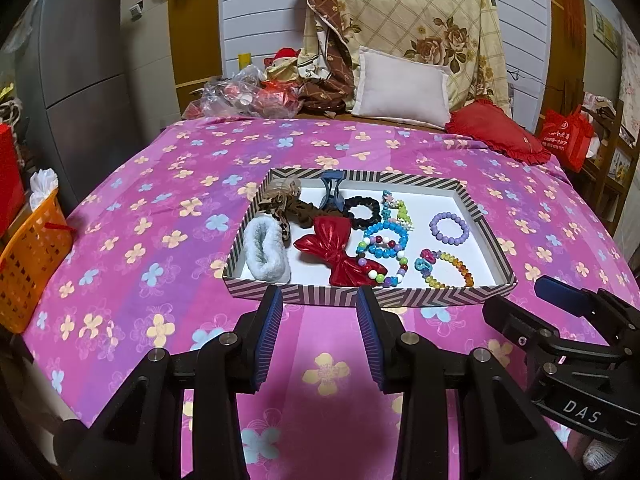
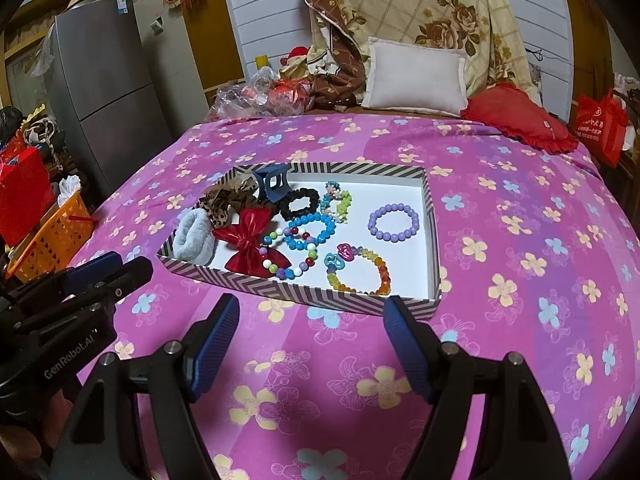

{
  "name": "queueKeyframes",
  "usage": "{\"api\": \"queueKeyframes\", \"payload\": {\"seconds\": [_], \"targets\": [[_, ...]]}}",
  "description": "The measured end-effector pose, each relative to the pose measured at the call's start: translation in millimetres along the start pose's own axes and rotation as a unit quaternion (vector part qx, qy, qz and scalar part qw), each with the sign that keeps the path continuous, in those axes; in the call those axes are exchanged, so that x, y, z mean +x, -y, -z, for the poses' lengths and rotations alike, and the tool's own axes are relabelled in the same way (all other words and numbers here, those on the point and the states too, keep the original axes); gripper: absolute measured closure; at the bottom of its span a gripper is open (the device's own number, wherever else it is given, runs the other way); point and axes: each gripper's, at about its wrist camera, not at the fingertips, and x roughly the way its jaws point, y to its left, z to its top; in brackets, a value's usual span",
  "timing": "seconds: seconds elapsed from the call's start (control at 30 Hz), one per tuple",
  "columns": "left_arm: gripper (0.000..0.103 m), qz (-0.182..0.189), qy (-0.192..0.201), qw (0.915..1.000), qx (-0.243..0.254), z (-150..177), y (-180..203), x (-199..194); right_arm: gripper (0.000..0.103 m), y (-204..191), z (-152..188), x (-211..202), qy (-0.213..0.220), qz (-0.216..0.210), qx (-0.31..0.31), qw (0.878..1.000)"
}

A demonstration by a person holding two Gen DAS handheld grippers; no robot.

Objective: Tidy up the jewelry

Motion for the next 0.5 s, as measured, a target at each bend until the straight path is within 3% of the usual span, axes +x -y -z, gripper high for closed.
{"api": "queueKeyframes", "payload": {"seconds": [0.5], "targets": [[0.068, 0.000, -0.004, 1.0000, 0.000, 3.7, -0.2, 2.6, 0.025, -1.7, 1.0, 2.3, -0.006, 0.000, 0.000, 1.000]]}}
